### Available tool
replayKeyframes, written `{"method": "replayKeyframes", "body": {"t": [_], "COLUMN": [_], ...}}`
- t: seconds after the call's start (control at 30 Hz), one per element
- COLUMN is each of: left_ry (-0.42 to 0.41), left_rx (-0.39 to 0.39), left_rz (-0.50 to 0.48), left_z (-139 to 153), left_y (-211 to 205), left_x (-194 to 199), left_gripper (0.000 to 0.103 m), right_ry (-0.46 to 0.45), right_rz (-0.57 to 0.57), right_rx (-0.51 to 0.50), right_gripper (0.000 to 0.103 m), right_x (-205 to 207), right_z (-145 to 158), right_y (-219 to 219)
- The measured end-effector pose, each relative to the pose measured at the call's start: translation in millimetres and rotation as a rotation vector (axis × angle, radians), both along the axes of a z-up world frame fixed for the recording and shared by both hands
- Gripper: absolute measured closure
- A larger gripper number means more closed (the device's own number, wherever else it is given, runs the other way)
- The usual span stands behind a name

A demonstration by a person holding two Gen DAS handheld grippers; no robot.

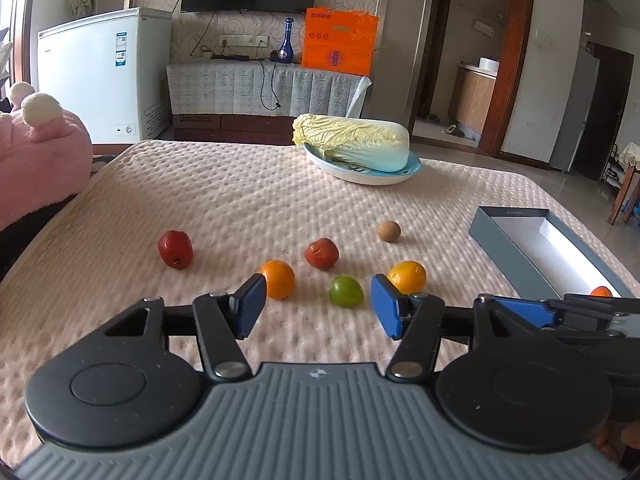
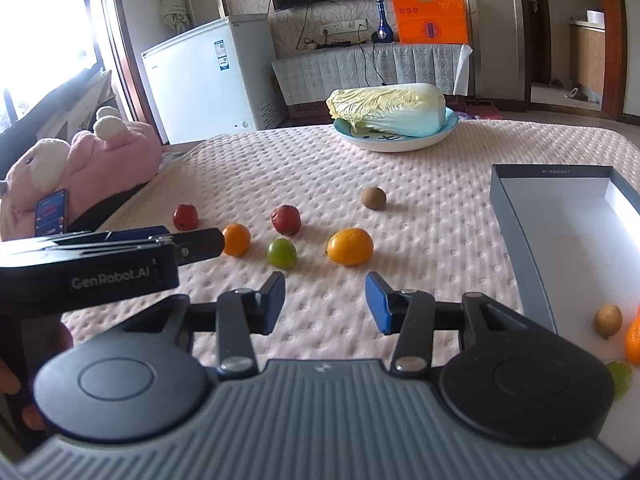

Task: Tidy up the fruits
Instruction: 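Move both tools back over the fruits on the quilt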

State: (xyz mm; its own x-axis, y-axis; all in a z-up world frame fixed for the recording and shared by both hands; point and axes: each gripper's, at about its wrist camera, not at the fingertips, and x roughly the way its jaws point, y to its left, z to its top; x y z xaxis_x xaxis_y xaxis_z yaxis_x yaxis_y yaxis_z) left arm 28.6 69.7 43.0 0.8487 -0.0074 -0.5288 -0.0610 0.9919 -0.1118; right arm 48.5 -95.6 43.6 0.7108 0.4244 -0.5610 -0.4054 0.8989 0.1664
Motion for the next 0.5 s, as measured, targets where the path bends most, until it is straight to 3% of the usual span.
{"method": "replayKeyframes", "body": {"t": [0.5], "left_ry": [0.003], "left_rx": [-0.033], "left_rz": [0.084], "left_z": [3], "left_y": [29], "left_x": [-5], "left_gripper": [0.030], "right_ry": [0.012], "right_rz": [0.010], "right_rx": [-0.004], "right_gripper": [0.056], "right_x": [20], "right_z": [-10], "right_y": [20]}}
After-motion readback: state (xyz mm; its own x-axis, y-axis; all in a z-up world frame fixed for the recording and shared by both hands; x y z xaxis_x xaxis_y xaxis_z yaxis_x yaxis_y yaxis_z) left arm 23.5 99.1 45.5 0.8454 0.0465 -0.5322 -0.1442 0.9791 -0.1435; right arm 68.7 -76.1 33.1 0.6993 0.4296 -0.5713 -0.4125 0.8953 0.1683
